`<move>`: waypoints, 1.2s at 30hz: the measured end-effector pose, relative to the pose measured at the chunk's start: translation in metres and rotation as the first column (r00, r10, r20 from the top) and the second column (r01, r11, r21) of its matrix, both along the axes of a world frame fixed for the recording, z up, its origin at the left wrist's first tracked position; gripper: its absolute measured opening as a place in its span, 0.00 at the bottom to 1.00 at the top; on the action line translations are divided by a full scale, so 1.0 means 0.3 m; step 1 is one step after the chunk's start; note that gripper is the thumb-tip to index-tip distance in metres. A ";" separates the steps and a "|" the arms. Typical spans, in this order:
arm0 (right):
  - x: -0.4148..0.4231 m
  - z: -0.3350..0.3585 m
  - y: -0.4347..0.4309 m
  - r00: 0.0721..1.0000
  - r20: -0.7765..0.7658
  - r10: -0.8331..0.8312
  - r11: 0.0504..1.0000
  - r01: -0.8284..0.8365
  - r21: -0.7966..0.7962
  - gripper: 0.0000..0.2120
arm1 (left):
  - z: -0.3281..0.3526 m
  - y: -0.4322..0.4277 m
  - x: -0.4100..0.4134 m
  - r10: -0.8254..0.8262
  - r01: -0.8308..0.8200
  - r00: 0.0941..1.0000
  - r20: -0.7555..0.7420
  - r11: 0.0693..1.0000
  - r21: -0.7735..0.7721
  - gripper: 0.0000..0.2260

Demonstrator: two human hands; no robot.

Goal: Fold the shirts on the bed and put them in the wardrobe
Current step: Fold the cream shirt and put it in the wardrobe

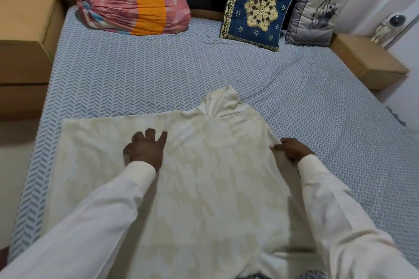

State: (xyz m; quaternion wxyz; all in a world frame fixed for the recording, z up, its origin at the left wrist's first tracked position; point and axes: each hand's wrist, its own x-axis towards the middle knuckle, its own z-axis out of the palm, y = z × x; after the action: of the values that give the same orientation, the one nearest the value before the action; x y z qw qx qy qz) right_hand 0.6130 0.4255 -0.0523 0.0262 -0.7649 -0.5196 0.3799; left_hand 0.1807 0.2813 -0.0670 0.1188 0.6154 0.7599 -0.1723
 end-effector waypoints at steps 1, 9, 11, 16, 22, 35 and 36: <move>0.019 -0.003 0.014 0.998 -0.052 -0.044 0.999 0.044 -0.007 0.17 | -0.010 -0.002 0.002 0.009 -0.009 1.000 0.025 1.000 -0.010 0.40; 0.009 0.033 0.017 0.726 -0.582 -0.367 0.909 0.412 -0.060 0.09 | -0.060 0.015 -0.012 0.073 -0.073 0.993 0.090 0.997 -0.006 0.41; 0.018 0.014 0.049 0.762 -0.517 -0.391 0.865 0.496 0.077 0.15 | -0.071 0.023 -0.018 0.077 -0.077 0.992 0.096 0.997 0.002 0.42; 0.052 -0.015 0.005 0.849 -0.361 -0.386 0.879 0.457 0.136 0.10 | -0.079 0.024 -0.020 0.064 -0.065 0.994 0.086 0.998 0.008 0.46; 0.105 -0.047 -0.181 0.954 -0.122 -0.273 0.954 0.285 0.091 0.15 | -0.102 0.008 -0.031 0.038 -0.041 0.994 0.101 0.998 0.036 0.46; 0.208 -0.027 -0.335 0.940 -0.201 -0.276 0.960 0.280 -0.011 0.10 | -0.055 -0.407 0.250 -0.183 0.014 0.865 0.467 0.939 0.343 0.28; 0.205 -0.040 -0.356 0.934 -0.210 -0.288 0.949 0.308 0.071 0.10 | -0.052 -0.435 0.285 -0.212 0.058 0.837 0.504 0.951 0.304 0.28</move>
State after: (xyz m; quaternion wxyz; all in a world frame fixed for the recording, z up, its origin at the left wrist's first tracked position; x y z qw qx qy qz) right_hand 0.6744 0.3187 -0.0643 0.1744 -0.7911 -0.4112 0.4180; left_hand 0.2663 0.1509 -0.0827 0.2243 0.7019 0.6679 0.1044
